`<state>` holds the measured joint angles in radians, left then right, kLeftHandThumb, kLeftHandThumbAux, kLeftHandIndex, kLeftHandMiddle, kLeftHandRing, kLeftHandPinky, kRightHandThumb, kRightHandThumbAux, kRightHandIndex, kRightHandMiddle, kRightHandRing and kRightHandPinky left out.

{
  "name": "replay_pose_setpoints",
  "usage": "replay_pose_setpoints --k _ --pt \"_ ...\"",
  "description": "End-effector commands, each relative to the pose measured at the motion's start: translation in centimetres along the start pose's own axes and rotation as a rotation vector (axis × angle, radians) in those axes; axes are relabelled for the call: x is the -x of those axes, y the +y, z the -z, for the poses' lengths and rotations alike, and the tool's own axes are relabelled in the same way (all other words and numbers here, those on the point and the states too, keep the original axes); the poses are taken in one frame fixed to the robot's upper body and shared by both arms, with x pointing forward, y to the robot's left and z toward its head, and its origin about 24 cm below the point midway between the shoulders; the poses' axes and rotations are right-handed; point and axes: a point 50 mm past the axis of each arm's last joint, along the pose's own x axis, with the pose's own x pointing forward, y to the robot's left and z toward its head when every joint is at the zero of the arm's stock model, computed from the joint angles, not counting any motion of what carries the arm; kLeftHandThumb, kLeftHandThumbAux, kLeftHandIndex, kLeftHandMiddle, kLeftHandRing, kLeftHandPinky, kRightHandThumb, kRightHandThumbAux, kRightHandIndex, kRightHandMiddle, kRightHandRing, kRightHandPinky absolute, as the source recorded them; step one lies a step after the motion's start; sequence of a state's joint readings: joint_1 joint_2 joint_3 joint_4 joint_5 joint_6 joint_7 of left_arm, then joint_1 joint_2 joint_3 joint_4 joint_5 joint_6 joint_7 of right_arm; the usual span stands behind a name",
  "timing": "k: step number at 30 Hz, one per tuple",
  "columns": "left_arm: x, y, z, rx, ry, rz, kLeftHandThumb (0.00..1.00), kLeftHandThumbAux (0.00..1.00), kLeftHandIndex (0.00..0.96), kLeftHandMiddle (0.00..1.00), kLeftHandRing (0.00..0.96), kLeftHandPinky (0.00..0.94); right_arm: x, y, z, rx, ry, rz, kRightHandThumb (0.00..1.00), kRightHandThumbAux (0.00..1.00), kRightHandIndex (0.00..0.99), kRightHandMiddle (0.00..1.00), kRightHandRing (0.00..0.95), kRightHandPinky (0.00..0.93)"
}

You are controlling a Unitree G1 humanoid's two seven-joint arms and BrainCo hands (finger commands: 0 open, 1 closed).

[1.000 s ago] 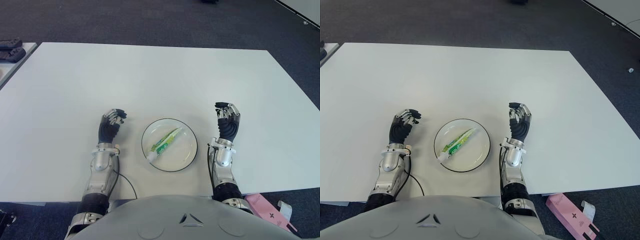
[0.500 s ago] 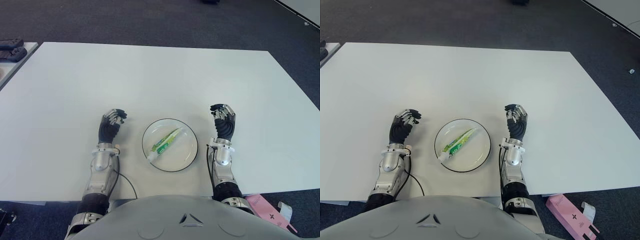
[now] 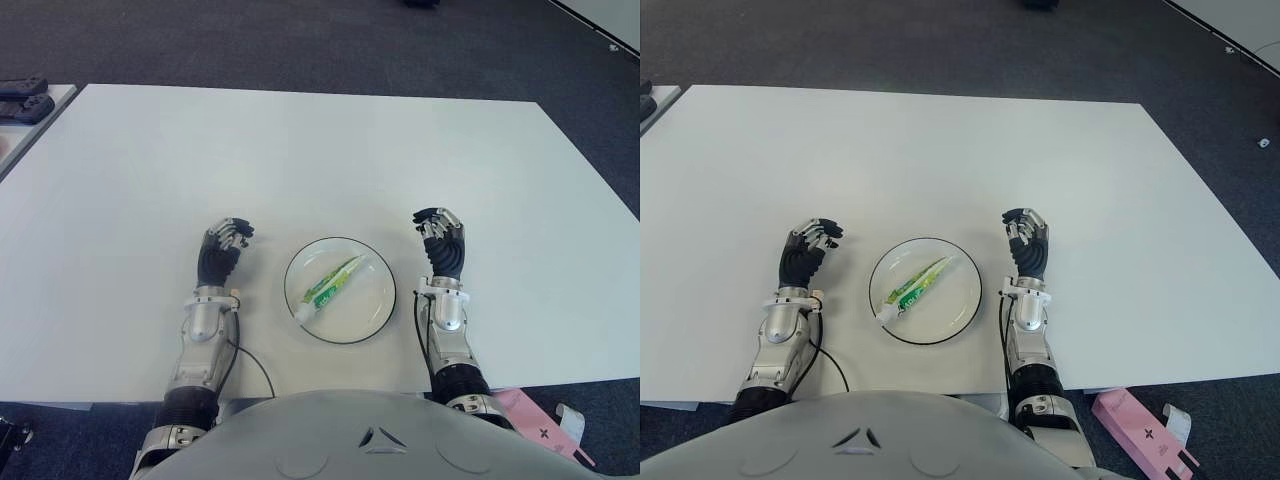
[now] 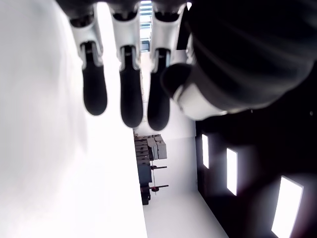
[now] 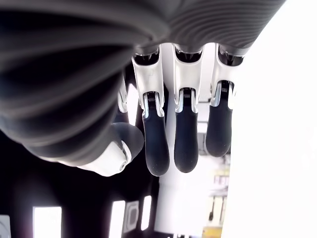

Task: Put the toothpaste on the table into the plate.

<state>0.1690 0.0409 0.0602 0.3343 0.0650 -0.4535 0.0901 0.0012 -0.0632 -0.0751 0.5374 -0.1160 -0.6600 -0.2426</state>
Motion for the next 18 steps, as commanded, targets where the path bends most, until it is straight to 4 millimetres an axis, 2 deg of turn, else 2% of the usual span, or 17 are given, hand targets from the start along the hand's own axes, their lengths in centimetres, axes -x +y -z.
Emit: replay_pose_setpoints --k 1,6,18 --pt "0.21 -0.27 0.43 0.010 0.025 0.004 0.711 0.723 0.425 0.463 0.458 0.461 1.65 -0.53 1.75 0.063 0.121 -0.042 0.709 0.732 0.430 0.483 0.462 0.465" --pt "0.19 -0.30 0.41 0.014 0.019 0.008 0.710 0.723 0.425 0.463 0.454 0.456 1.81 -0.60 1.82 0.067 0.141 -0.056 0.712 0.732 0.428 0.478 0.473 0.494" --pt "0.07 -0.34 0.47 0.020 0.032 0.013 0.711 0.723 0.425 0.456 0.447 0.452 2.02 -0.33 1.83 0.094 0.170 -0.107 0.711 0.734 0.425 0.474 0.482 0.497"
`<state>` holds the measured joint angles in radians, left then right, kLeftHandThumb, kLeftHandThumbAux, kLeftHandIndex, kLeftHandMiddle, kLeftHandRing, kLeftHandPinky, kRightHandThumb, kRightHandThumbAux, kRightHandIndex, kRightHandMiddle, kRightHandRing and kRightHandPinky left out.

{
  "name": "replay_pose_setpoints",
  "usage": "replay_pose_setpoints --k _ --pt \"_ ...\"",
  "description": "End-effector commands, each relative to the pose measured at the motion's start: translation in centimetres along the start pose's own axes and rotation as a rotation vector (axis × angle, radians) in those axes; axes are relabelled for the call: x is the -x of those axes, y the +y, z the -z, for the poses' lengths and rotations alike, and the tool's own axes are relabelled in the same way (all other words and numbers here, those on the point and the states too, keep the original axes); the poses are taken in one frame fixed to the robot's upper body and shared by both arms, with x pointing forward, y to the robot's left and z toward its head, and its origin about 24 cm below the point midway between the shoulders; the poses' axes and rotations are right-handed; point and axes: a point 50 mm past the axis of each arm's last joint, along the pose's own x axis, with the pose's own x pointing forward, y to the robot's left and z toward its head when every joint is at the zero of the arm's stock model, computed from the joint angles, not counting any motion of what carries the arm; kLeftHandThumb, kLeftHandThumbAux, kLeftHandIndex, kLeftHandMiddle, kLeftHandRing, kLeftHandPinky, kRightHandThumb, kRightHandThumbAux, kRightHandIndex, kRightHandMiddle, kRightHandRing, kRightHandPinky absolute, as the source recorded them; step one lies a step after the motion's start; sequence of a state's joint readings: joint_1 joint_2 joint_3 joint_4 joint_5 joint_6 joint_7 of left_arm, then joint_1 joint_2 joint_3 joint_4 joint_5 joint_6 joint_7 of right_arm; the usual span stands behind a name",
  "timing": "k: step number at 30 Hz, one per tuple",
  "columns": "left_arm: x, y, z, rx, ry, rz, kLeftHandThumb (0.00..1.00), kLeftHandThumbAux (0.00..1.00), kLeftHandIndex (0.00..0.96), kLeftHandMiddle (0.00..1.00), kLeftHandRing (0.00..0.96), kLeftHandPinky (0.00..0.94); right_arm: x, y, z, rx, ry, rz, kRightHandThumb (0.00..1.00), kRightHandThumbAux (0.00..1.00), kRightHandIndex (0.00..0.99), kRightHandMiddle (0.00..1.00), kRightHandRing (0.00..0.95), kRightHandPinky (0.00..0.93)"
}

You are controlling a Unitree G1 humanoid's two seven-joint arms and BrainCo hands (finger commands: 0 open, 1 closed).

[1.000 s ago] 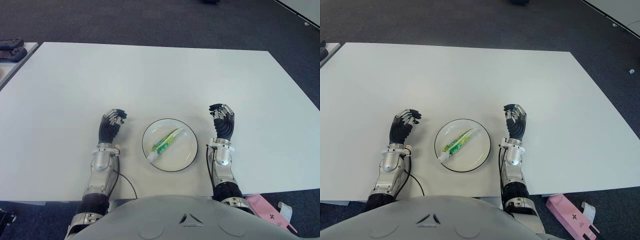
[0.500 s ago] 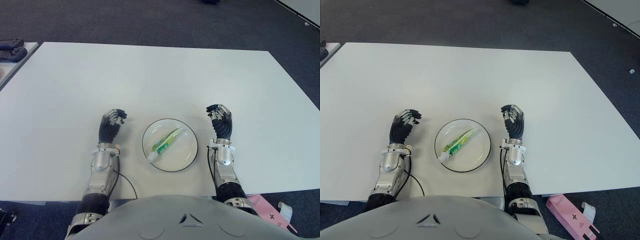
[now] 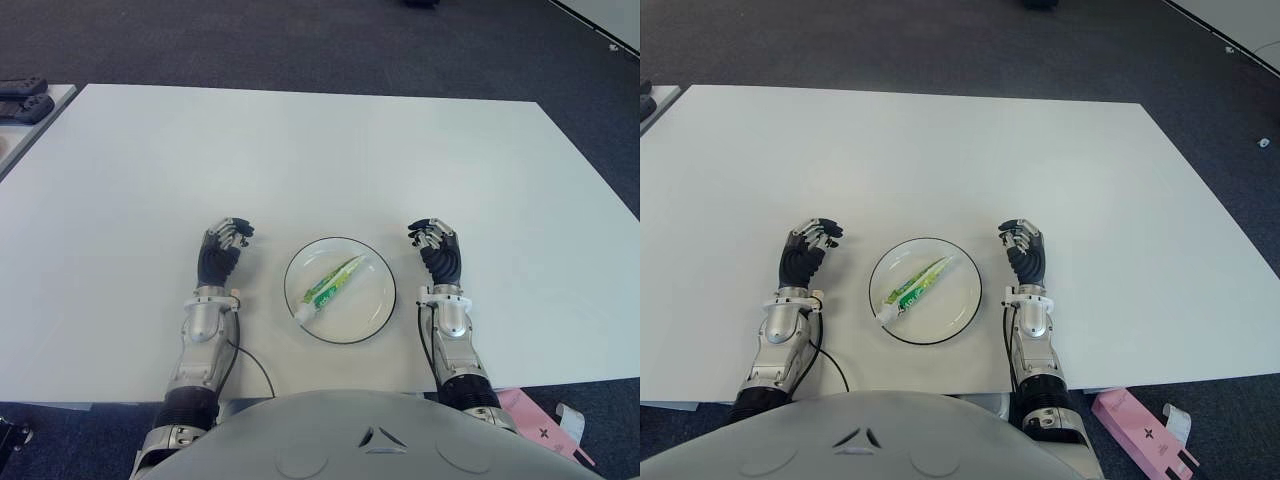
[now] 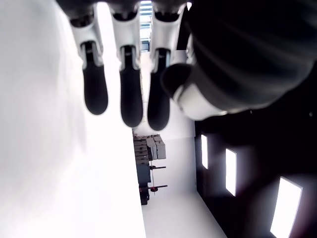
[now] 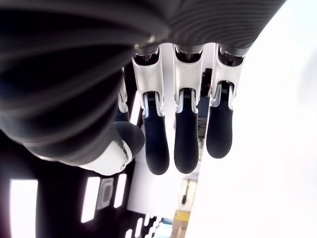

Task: Put the toothpaste on the table into the plate.

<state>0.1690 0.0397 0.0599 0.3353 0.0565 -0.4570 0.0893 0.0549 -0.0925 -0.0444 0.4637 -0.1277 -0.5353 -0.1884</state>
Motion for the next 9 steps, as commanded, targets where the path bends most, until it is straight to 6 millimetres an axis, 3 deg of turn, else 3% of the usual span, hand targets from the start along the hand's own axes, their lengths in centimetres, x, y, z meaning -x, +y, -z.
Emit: replay_pose_setpoints --k 1,9 --pt "0.05 -0.35 0.48 0.011 0.034 0.016 0.712 0.723 0.425 0.456 0.446 0.452 1.17 0.11 1.30 0.031 0.082 -0.028 0.711 0.734 0.425 0.475 0.483 0.499" --pt "0.05 -0.36 0.40 0.008 0.037 0.015 0.716 0.723 0.426 0.456 0.439 0.429 1.31 0.27 1.30 0.043 0.104 -0.046 0.710 0.734 0.425 0.483 0.493 0.486"
